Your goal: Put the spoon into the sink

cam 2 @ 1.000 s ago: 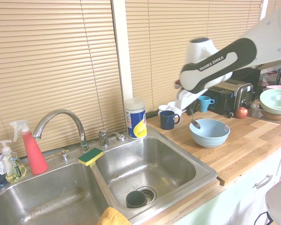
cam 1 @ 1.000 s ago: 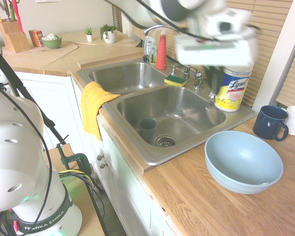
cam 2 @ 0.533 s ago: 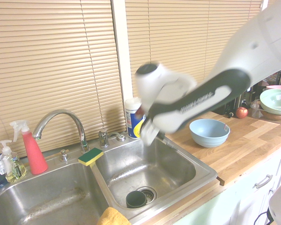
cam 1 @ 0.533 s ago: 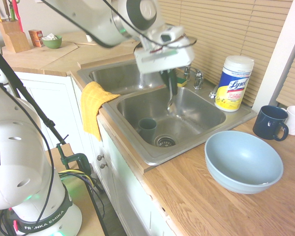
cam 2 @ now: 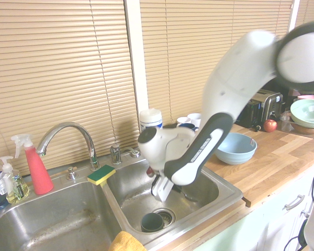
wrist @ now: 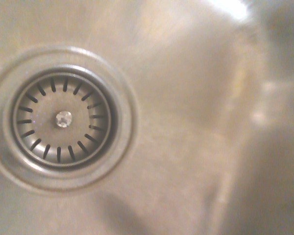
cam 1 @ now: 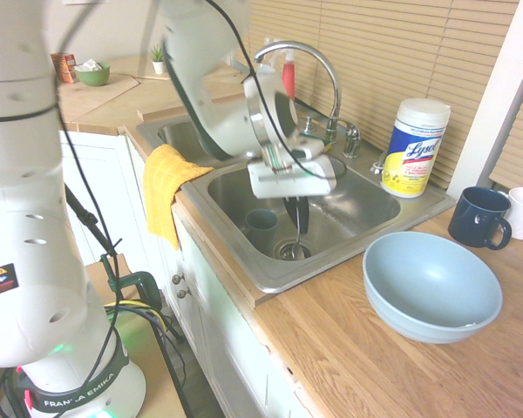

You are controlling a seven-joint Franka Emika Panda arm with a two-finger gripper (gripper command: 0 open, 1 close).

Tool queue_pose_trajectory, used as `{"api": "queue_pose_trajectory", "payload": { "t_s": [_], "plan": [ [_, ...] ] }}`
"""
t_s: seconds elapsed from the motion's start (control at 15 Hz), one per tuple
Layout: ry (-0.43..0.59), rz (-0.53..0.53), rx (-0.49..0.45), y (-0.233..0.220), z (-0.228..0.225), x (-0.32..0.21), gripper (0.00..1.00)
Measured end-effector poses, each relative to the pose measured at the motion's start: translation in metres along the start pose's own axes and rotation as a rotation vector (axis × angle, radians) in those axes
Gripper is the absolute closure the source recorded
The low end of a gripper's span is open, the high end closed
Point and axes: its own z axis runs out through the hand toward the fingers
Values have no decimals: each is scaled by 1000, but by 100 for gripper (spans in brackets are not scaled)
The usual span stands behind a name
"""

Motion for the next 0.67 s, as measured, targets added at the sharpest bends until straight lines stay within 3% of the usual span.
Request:
{"api": "queue_pose_trajectory", "payload": {
  "t_s": [0.13,0.2,0.67],
  "plan": [
    [-23,-3,-9,-11,22,3,100],
    [-26,-2,-11,-15,27,5,0],
    [-46,43,-4,-19,16,29,0]
  ]
}}
